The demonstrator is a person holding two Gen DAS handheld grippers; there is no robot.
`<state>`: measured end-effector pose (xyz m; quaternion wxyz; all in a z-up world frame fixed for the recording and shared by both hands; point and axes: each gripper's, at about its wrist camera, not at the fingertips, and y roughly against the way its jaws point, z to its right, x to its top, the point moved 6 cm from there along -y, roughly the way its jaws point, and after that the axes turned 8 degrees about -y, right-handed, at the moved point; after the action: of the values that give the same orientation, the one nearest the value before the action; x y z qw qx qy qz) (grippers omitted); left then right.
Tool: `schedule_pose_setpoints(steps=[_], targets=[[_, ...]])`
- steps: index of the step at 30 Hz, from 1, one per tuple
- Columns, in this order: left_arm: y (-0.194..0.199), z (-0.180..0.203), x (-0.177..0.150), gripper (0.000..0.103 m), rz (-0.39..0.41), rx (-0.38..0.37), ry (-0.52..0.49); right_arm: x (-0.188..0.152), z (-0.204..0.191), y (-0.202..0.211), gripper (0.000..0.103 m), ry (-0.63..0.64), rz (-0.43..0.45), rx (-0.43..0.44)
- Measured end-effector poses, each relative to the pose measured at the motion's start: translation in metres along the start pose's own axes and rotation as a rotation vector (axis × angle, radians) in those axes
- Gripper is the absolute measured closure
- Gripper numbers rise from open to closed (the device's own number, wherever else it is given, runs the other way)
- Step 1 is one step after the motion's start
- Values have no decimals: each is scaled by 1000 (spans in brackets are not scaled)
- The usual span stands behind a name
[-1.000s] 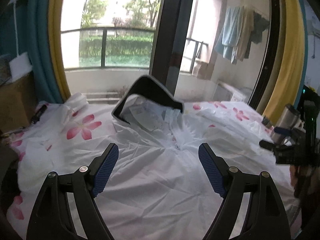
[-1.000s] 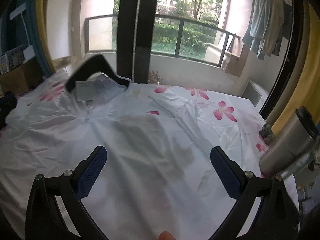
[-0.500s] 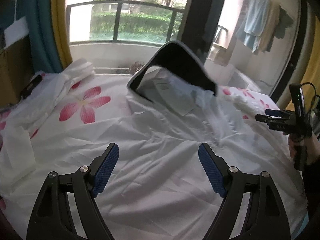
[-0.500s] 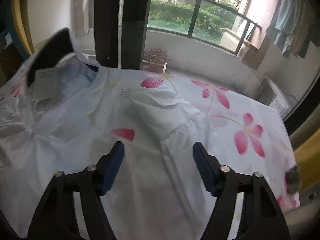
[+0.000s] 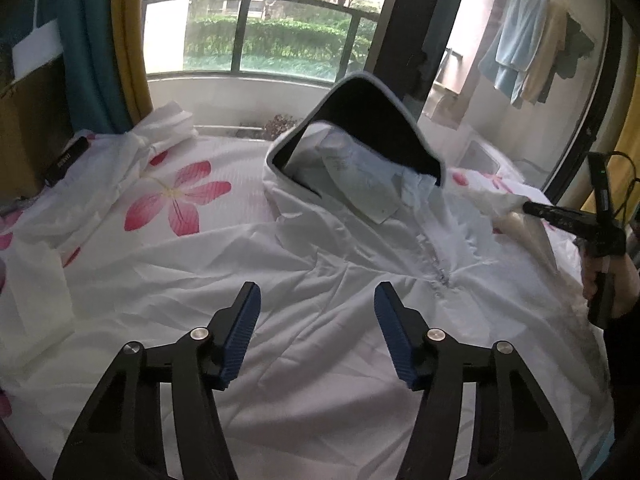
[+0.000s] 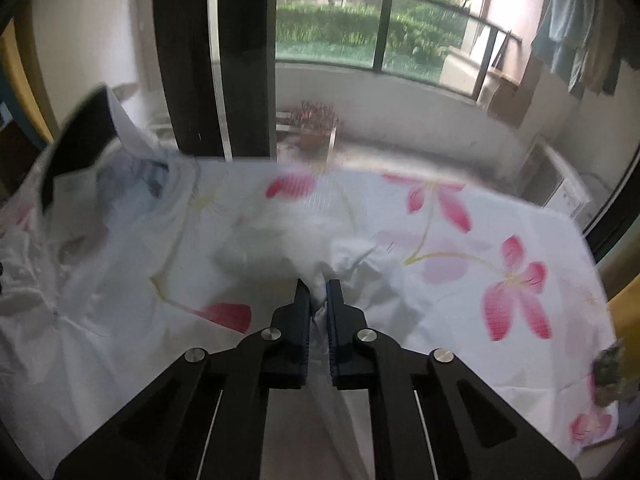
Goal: Fold large clothes
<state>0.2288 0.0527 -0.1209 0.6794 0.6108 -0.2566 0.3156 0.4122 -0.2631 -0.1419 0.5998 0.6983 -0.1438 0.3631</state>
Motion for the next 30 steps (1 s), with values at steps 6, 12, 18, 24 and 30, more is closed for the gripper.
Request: schedule_pose_setpoints(steps=[6, 12, 18, 24, 30], targets=[[32, 1, 4, 40, 54, -34, 14, 15, -24, 88, 96, 13, 136, 42], [66, -8, -1, 40, 97, -38, 10, 20, -75, 128, 96, 45, 186, 149], [86, -31, -14, 40, 103, -24, 25, 5, -139, 117, 96, 66, 148, 272], [95, -47, -20, 40, 99, 0, 21, -31, -208, 94, 96, 129, 61, 372], [89, -49, -24, 40, 71, 2, 14, -67, -234, 64, 95, 139, -54, 420]])
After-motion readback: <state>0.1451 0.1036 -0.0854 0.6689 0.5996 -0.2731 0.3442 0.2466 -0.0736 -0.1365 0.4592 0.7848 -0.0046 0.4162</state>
